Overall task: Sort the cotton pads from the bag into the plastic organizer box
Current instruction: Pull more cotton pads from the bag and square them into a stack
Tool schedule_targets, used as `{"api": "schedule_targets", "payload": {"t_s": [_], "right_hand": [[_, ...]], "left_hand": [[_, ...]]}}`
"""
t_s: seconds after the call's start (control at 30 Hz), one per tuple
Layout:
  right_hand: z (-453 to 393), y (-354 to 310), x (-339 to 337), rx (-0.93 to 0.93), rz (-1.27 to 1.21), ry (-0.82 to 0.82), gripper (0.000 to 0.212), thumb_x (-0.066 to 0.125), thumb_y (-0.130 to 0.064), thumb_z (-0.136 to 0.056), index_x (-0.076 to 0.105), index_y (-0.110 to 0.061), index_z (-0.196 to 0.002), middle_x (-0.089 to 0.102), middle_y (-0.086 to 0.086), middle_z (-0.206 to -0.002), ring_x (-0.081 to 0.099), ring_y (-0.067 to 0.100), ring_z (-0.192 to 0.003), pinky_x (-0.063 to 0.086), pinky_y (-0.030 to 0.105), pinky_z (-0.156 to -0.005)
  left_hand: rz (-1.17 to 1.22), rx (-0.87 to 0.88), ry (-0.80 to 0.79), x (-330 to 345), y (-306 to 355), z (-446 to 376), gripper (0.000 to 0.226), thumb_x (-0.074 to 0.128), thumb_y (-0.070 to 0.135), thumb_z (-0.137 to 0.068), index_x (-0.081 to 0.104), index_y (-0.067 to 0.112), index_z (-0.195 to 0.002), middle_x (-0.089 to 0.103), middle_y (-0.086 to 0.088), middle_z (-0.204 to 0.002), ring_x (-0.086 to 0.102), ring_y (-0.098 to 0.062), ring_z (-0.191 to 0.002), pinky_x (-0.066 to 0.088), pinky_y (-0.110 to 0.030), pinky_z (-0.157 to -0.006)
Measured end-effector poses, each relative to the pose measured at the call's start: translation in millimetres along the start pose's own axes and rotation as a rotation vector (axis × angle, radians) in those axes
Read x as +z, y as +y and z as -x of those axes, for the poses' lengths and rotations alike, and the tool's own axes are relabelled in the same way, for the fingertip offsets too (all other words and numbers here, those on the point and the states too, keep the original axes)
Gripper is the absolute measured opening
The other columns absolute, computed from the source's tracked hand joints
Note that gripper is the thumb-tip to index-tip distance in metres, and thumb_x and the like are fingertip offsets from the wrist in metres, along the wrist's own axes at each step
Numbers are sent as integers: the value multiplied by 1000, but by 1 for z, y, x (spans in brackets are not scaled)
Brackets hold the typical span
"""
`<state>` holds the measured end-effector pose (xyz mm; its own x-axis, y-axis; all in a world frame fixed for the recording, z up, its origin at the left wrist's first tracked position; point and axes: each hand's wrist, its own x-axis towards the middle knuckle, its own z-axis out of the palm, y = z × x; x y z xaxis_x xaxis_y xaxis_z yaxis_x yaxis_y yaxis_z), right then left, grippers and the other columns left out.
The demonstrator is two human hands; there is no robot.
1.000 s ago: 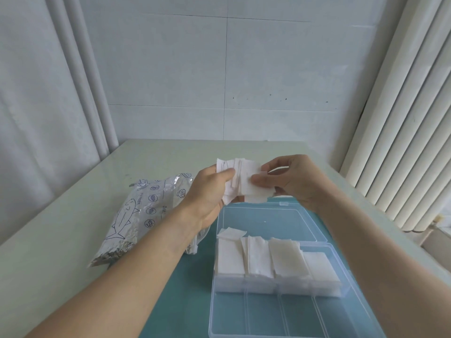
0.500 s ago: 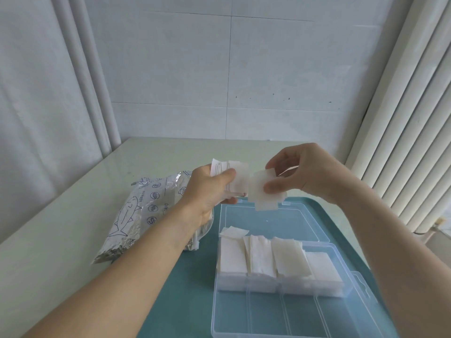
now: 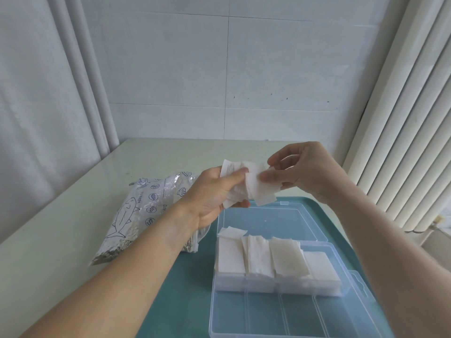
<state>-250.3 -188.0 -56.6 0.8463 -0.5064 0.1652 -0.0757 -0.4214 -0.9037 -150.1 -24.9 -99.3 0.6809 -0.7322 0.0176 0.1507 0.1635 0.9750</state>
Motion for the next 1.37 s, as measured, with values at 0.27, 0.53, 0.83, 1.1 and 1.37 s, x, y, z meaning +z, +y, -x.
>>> {"api": "schedule_targets", "payload": {"t_s": [0.27,0.53,0.83,1.1,1.37], "right_hand": [[2,-4,0,-52,22,-25,23,87,-1,-71,74,-6,-88,77,9,-77,71,22,-63,62,35,-75],[7,-16,-23,-168,260,-197,25,84,2,-74,76,-15,-91,78,-4,-83,75,12,-79,59,21,-75],[12,-15,-1,-248,363,-239,39,92,1,-62,74,-20,-90,75,-8,-89,73,11,-72,62,36,-74],[5,-8,8,-216,466,-28,42,87,-47,-70,68,-26,-101,71,-11,-91,69,4,-68,55,19,-66],[7,-7,8,38,88,-100,36,88,-26,-73,69,-3,-93,77,7,-73,74,24,-60,61,26,-66]], "left_hand": [[15,-35,117,-3,0,-1,11,70,13,-89,69,4,-97,71,-14,-90,65,-23,-69,54,-27,-50],[-268,100,161,-11,-3,-5,6,70,9,-91,71,6,-87,71,-13,-85,67,-27,-68,53,-27,-48],[-406,14,-121,-5,-1,3,24,72,27,-89,73,4,-95,72,-19,-89,65,-23,-70,51,-29,-54],[-76,-11,-87,-7,2,0,29,62,19,-94,66,-3,-113,69,-14,-99,62,-19,-72,52,-25,-57],[108,-49,-68,-3,6,0,29,48,19,-103,63,-1,-118,70,-18,-108,68,-28,-94,59,-33,-75]]}}
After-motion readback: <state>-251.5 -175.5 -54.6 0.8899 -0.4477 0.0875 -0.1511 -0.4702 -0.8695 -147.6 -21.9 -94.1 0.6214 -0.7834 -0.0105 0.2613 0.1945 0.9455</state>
